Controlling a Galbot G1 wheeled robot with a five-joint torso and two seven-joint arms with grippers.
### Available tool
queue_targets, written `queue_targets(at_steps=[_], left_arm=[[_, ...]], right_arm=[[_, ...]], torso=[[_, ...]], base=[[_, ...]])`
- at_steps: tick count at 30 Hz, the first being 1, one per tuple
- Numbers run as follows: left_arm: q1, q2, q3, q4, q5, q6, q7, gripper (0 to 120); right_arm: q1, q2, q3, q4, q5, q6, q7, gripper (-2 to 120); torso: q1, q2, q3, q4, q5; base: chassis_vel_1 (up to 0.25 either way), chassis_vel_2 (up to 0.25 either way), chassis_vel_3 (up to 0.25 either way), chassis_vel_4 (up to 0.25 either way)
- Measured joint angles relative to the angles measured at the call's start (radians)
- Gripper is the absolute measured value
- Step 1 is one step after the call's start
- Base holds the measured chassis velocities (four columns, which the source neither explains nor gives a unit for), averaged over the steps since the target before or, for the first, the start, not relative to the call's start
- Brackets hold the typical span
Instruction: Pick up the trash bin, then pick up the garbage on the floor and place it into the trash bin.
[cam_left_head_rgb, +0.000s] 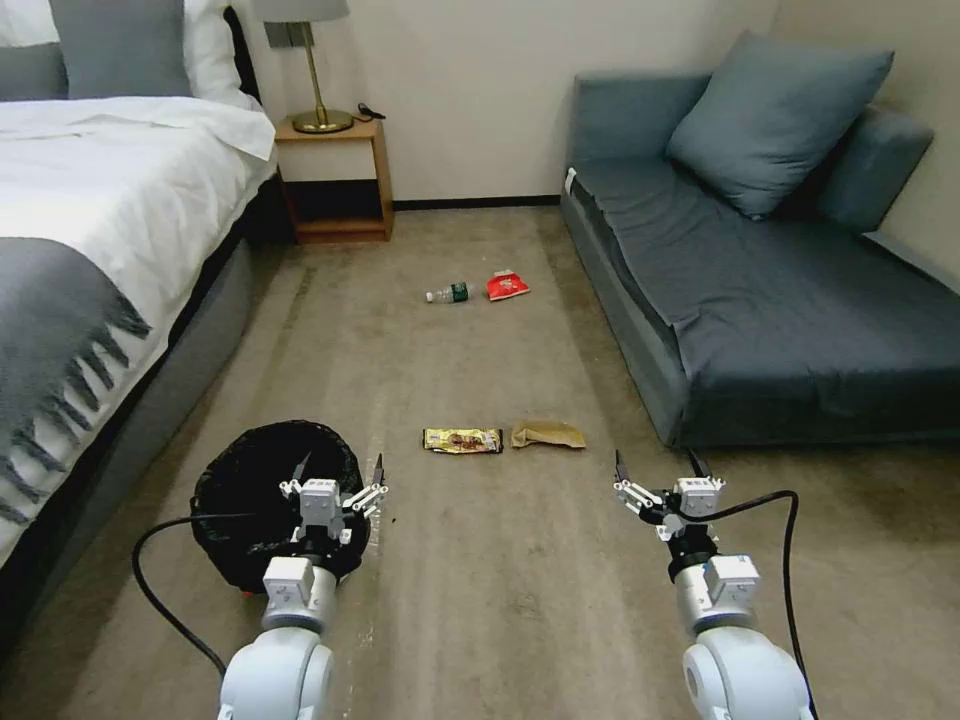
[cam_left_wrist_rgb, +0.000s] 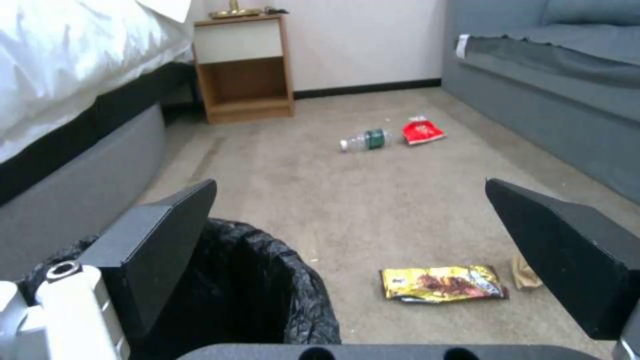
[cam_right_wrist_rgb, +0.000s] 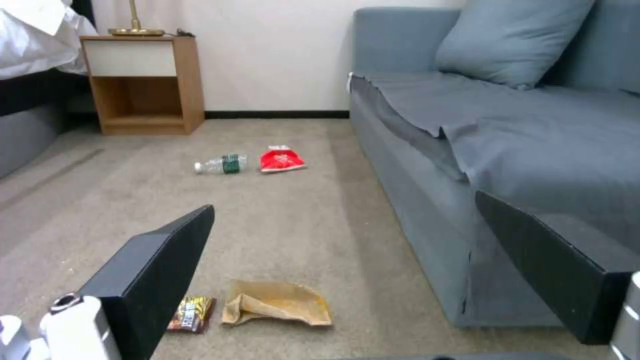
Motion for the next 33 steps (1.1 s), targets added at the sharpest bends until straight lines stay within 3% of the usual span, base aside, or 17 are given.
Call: queue_targets(at_steps=[18, 22, 24, 25, 26, 29, 30, 33], left_arm=[[0.003, 0.006, -0.011, -0.012, -0.017, 0.010, -0.012, 100], [0.036, 0.056, -0.109, -0.122, -0.163, 0.087, -0.112, 100], [0.038, 0.059, -0.116, -0.129, -0.173, 0.092, -0.119, 100], [0.050, 0.078, -0.151, -0.170, -0.228, 0.120, -0.156, 100], [0.050, 0.078, -0.151, -0.170, -0.228, 0.120, -0.156, 100], [0.078, 0.122, -0.236, -0.265, -0.357, 0.188, -0.244, 100], [0.078, 0.122, -0.236, -0.265, -0.357, 0.188, -0.244, 100], [0.100, 0.157, -0.302, -0.339, -0.458, 0.241, -0.313, 99]], right_arm=[[0.000, -0.003, -0.006, 0.001, 0.002, -0.006, 0.004, 100], [0.004, -0.076, -0.142, 0.080, 0.074, -0.139, 0.111, 100], [0.004, -0.083, -0.156, 0.089, 0.081, -0.153, 0.122, 100], [0.006, -0.113, -0.212, 0.121, 0.111, -0.208, 0.166, 100], [0.006, -0.113, -0.212, 0.121, 0.111, -0.208, 0.166, 100], [0.011, -0.190, -0.353, 0.202, 0.185, -0.343, 0.275, 100], [0.011, -0.190, -0.353, 0.202, 0.185, -0.343, 0.275, 100], [0.027, -0.217, -0.378, 0.202, 0.201, -0.344, 0.300, 100]], torso=[[0.000, 0.000, 0.000, -0.0001, -0.0003], [0.000, 0.000, 0.000, 0.0002, 0.0000], [0.000, 0.000, 0.000, 0.0002, 0.0000], [0.000, 0.000, 0.000, 0.0002, -0.0001], [0.000, 0.000, 0.000, 0.0002, -0.0001], [0.000, 0.000, 0.000, 0.0001, -0.0003], [0.000, 0.000, 0.000, 0.0001, -0.0003], [0.000, 0.000, 0.000, 0.0002, -0.0001]], base=[[0.000, 0.000, 0.000, 0.000], [0.000, 0.000, 0.000, 0.000], [0.000, 0.000, 0.000, 0.000], [0.000, 0.000, 0.000, 0.000], [0.000, 0.000, 0.000, 0.000], [0.000, 0.000, 0.000, 0.000], [0.000, 0.000, 0.000, 0.000], [0.000, 0.000, 0.000, 0.000]])
